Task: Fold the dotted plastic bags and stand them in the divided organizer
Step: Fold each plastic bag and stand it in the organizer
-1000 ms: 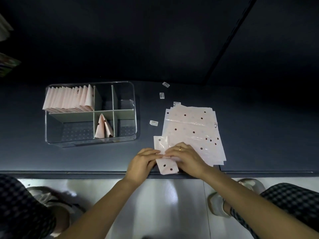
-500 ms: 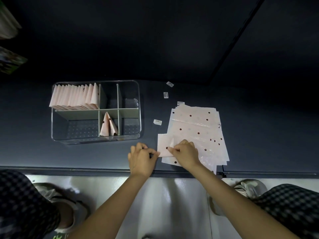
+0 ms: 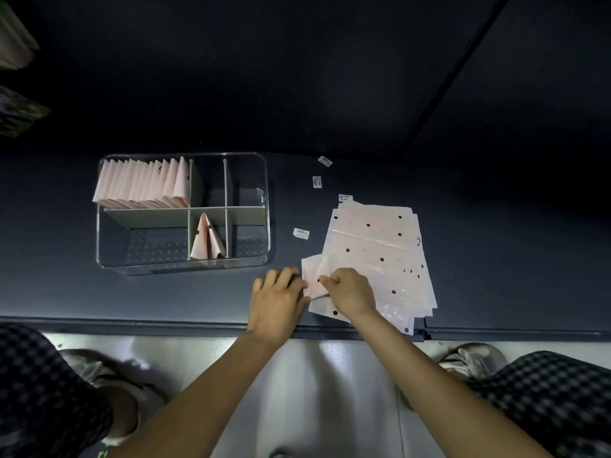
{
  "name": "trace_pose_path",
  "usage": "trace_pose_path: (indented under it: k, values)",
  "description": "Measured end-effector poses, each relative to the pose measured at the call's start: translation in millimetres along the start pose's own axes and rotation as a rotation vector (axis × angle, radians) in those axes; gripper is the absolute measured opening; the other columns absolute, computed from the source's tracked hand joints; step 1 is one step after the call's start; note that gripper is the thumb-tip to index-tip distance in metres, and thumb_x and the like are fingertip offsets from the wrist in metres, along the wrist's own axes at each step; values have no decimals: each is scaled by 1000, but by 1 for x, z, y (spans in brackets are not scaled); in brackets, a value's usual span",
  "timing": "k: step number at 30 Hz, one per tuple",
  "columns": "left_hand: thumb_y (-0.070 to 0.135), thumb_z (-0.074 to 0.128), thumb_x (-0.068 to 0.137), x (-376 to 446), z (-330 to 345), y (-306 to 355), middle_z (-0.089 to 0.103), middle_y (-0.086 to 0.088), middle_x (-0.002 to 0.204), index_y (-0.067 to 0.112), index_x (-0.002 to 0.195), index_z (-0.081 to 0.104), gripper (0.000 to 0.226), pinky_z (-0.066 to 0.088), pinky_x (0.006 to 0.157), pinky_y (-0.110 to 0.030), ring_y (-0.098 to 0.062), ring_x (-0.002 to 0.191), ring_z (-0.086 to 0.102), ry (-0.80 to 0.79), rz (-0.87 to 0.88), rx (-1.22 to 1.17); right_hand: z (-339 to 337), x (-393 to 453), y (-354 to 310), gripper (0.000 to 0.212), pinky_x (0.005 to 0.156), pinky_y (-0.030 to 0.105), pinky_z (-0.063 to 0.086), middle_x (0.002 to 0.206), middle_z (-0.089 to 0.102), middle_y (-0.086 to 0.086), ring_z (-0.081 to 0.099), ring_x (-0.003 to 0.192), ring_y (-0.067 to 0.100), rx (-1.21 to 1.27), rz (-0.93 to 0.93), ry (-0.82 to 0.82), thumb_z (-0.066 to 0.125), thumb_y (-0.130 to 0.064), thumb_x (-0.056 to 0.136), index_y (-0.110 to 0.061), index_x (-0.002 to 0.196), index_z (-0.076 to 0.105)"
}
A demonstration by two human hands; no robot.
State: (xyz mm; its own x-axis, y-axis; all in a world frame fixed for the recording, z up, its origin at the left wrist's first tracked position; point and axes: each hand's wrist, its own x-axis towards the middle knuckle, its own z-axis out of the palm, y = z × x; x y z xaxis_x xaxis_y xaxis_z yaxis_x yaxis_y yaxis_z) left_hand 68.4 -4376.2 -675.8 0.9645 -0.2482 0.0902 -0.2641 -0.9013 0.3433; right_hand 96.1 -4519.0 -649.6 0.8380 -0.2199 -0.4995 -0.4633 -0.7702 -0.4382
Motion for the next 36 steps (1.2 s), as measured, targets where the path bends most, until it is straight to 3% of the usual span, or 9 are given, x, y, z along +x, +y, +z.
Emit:
trace_pose_path:
  k: [7,12,14,17,22,26,28,31,36]
  values:
    - [28,80,70,-3,-4,0,50,1,120,19,116,54,53,40,82,-31,-21,102,48,64,-23,-261,-12,1,-3,33,60,26,37,62,47,7,43,58,18,517,71,-118,62,-18,88,-11,61,45]
    - [32,77,74,3,-19,8,60,0,102,11,118,54,54,50,78,-24,-11,87,58,-190,-697,-1220,-20,-7,-6,34,55,21,37,57,47,4,42,53,13,664,-2,-138,61,-15,89,-13,61,43]
    - [35,72,78,4,-23,9,66,4,81,10,102,66,35,52,66,-18,-5,70,59,-257,-790,-1406,-18,-11,-9,33,56,20,38,58,48,4,43,53,13,670,-48,-167,60,-15,90,-14,62,44]
    - [24,69,84,10,-34,8,66,3,67,13,78,70,13,51,57,-16,-6,60,57,-109,-928,-1503,-14,-18,-14,32,59,24,38,57,47,1,43,54,12,647,-91,-189,60,-16,90,-14,62,44]
    - [15,64,88,11,-53,-10,61,1,61,13,70,67,18,45,64,-27,-12,60,52,42,-636,-1073,-12,-26,-27,15,68,21,42,80,57,-3,52,73,15,572,-166,-160,67,-20,86,-17,90,53]
    - [31,56,93,12,-80,-33,68,-1,87,16,92,69,20,46,71,-33,-20,84,60,-65,-193,-439,-29,-26,-43,86,97,19,31,129,37,-16,33,115,6,175,-501,10,78,-27,73,-35,143,28]
    - [40,48,95,18,-92,-41,65,2,99,22,102,66,27,42,72,-29,-18,99,55,-151,-1,-162,-37,-26,-57,68,100,20,28,128,47,-16,31,118,7,-51,-717,13,74,-36,77,-38,137,42]
    - [44,43,96,25,-105,-55,61,5,105,26,110,64,30,35,79,-27,-16,106,49,-172,117,-11,-35,-26,-75,21,84,23,31,85,58,-18,45,105,11,-267,-790,-14,63,-42,85,-30,102,69]
    - [38,51,93,24,-109,-90,54,-1,111,26,109,65,24,34,84,-36,-25,105,44,115,-83,-79,-24,-20,-100,7,71,29,45,79,64,-4,56,80,16,-166,-632,113,64,-27,85,-22,85,69]
